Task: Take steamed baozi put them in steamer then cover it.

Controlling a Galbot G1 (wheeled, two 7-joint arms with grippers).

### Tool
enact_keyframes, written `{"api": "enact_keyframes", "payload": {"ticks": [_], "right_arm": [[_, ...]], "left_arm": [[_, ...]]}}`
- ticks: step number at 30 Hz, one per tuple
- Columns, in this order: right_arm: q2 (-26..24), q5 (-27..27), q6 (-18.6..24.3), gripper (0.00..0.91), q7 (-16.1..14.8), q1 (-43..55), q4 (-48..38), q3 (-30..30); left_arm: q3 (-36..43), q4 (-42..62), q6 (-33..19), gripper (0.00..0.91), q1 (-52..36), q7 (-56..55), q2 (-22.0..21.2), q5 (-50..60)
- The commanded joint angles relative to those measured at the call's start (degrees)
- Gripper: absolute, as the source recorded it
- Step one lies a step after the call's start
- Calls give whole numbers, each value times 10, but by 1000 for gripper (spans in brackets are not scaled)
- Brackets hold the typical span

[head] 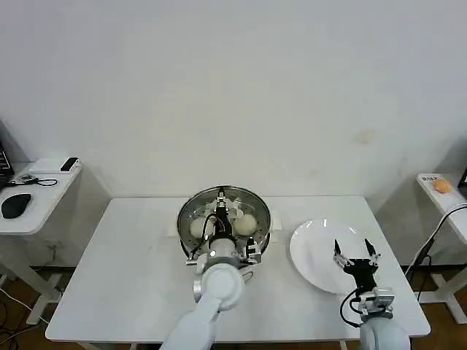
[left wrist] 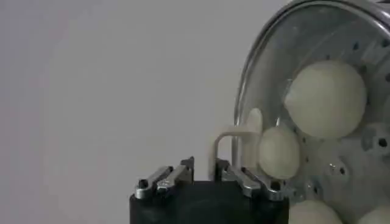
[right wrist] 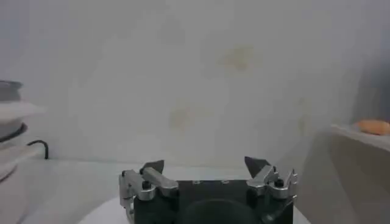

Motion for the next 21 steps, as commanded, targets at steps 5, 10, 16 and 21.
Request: {"api": "enact_keyframes", "payload": {"ticks": [5, 10, 16, 21], "right_arm": [[3, -4, 1, 907, 0, 2, -5, -2], [3, -6, 1, 907, 0, 3, -7, -3], [4, -7, 1, 907, 0, 4, -9, -3], [3, -8, 1, 907, 0, 3, -9, -3]], "left_arm": [[1, -56, -3, 907, 21, 2, 15, -37], [-2, -74, -6, 907, 30, 6, 22, -40], [-5, -102, -15, 907, 45, 17, 31, -42], [-7, -120, -18, 907, 57, 20, 37, -46]]}}
